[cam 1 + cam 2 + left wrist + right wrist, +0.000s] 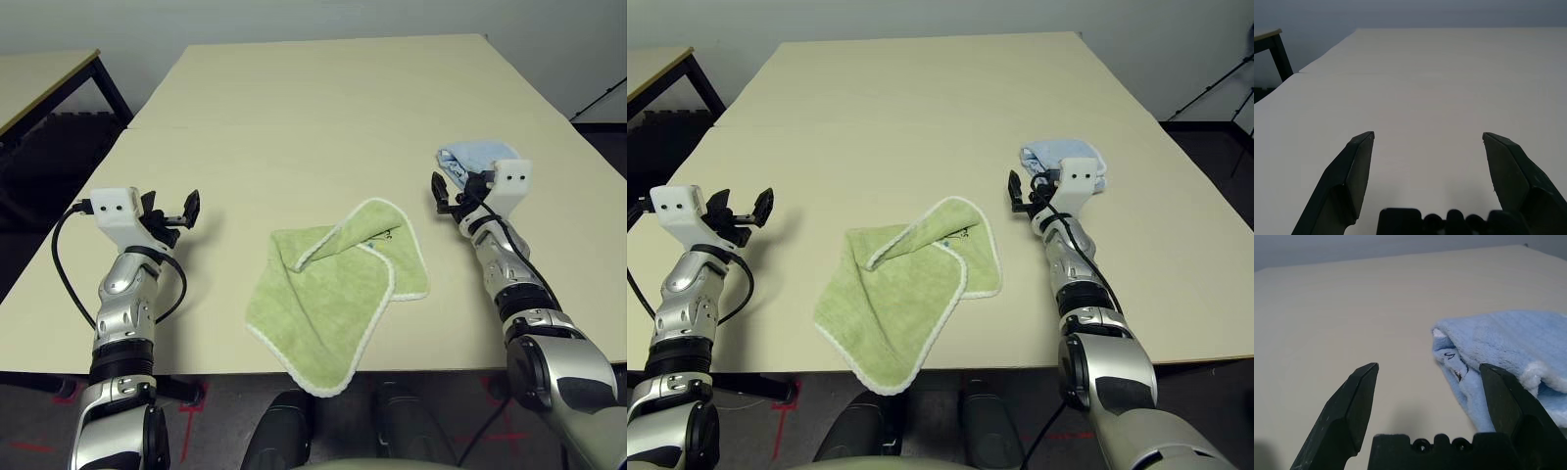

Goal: Fold the towel and set it aside.

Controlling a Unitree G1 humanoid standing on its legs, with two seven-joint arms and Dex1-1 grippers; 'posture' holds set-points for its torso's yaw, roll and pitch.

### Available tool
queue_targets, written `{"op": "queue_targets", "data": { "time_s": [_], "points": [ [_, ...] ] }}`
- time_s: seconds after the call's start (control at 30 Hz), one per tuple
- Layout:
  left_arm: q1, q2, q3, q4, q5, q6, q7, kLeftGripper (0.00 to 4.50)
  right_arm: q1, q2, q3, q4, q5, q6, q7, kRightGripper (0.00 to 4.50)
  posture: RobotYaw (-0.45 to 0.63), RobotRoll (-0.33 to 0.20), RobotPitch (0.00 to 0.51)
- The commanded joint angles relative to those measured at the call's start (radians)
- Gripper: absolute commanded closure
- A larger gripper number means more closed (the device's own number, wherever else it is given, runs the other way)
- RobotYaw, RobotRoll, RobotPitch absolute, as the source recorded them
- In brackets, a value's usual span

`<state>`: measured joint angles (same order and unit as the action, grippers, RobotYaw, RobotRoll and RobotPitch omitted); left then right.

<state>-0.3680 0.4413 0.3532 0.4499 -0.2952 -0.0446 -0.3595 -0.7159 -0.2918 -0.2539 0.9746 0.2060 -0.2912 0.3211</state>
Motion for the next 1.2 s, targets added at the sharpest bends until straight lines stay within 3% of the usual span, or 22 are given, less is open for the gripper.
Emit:
{"op": "queue_targets", "data": {
  "time_s": [0.03, 0.53, 0.87, 1.2],
  "points": [
    [-0.005, 0.002, 0.006, 0.008, -0.012, 0.012, -0.007, 0.01, 0.013, 0.001, -0.011, -0.006, 0.002, -0.030, -0.008, 0.02, -0.07, 0.000, 0.079],
    [-0.033, 0.026, 0.002, 0.023, -0.015, 0.029, -0.032, 0.01, 0.015, 0.008, -0.004, 0.005, -0.001, -0.052, -0.015, 0.02, -0.06, 0.000, 0.081],
    [0.021, 0.118, -0.026, -0.057, -0.123, 0.141, -0.365, 0.01, -0.017, -0.044, 0.011, 0.019, 0.000, -0.024, 0.119, 0.02, -0.03, 0.000, 0.114],
    [0.129, 0.190, -0.162, -0.168, -0.086, 0.091, -0.644, 0.01, -0.141, -0.089, 0.048, 0.124, -0.038, -0.011, 0.284, 0.02, 0.00, 0.000, 0.126]
  ]
}}
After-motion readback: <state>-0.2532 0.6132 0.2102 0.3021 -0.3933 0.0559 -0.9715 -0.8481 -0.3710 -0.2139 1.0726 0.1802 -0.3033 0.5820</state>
